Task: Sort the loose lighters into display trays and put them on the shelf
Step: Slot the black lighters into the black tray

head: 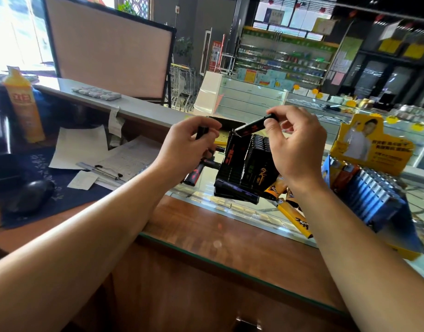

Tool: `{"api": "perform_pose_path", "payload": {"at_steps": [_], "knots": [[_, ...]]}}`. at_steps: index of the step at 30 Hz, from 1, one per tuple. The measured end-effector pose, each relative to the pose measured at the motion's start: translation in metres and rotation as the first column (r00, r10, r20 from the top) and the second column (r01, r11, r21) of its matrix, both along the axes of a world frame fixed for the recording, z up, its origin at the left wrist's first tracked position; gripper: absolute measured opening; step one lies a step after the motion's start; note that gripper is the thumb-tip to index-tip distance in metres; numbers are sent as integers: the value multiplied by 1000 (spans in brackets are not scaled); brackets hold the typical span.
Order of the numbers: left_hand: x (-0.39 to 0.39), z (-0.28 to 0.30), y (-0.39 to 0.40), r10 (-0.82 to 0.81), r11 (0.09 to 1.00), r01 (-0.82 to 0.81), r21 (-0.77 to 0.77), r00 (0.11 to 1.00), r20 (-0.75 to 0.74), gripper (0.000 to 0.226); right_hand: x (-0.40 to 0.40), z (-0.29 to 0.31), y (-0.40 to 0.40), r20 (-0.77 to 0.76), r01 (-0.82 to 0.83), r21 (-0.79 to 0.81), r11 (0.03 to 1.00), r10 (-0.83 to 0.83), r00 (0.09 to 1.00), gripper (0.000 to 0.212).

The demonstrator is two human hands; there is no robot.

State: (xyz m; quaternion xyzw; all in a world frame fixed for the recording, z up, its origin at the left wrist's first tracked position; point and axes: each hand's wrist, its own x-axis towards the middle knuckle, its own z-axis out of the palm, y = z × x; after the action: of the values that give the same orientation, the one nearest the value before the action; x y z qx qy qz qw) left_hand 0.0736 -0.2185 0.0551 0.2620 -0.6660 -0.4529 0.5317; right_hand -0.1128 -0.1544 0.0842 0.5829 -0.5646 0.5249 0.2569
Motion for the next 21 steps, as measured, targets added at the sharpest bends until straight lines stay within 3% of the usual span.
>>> {"api": "perform_pose_path", "payload": {"at_steps": [8,13,21], "knots": [[1,5,3,51,999,-51,18,998,-36,23,5,6,-10,-30,82,123,989,-79,996,16],[2,6,1,78,991,-71,111,995,-57,21,14,13,-6,-109,162,94,982,-151,983,14],[2,1,-8,132,988,-134,83,991,23,18,22,-2,-13,-247,276,196,941,-225,943,17]]}}
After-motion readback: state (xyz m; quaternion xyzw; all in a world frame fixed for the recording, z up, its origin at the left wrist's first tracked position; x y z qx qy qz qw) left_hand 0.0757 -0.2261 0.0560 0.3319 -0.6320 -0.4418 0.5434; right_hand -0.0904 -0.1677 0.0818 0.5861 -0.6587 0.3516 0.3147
